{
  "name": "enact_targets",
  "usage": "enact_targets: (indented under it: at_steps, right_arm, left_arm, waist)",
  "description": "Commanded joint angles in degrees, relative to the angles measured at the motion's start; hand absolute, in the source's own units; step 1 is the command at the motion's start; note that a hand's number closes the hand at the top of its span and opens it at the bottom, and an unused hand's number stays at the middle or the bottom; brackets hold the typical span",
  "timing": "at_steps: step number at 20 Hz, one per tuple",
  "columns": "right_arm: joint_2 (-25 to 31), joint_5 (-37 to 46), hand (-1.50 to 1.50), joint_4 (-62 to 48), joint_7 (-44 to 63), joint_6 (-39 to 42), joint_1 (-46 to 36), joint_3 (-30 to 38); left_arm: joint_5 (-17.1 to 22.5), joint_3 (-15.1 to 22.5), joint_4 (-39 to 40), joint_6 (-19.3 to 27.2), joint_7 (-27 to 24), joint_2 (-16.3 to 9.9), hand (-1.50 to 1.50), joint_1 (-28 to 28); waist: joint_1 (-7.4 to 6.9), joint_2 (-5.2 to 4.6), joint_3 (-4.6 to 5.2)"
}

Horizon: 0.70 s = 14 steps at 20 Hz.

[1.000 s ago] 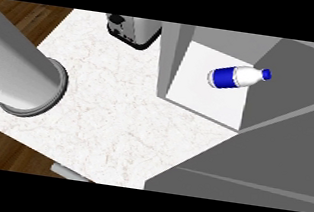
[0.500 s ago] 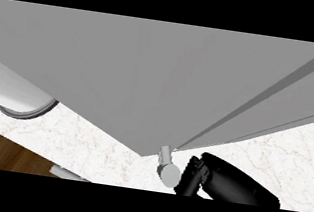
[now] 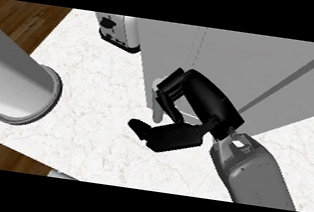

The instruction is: Pick up the bottled water, place it into the cabinet and close the cabinet

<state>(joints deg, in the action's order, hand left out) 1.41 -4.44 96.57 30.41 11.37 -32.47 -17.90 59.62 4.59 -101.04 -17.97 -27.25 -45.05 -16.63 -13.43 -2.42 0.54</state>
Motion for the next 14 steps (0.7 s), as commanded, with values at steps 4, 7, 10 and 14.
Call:
enact_targets:
  at_steps: [4, 7, 10, 14]
  right_arm:
    - [-1.4, 0.8, 1.50, -17.3, -1.3, -12.3, -16.2, 7.2]
    - [-1.4, -1.2, 1.50, -20.3, -1.8, -16.5, -18.8, 8.5]
    - [-1.4, -3.5, -1.50, -21.7, -2.8, -20.8, -18.8, 8.9]
    - [-1.4, -5.9, -1.50, -24.9, -3.8, -23.0, -21.2, 7.3]
  left_arm:
    - [-0.1, -0.8, 0.1, -1.1, -0.9, 0.3, -1.50, -0.7]
    - [0.7, -0.9, 0.9, -1.7, -1.0, 0.9, -1.50, -1.0]
    - [0.7, -1.3, 0.7, -1.3, -0.8, 0.6, -1.50, -1.2]
    - [1.7, -1.7, 1.3, -1.9, -0.6, 0.7, -1.50, -0.8]
  waist:
    - [0.77, 0.03, -0.29]
    - [1.37, -0.06, -0.32]
    - [1.33, -0.19, -0.45]
    - [2.88, -0.12, -0.41]
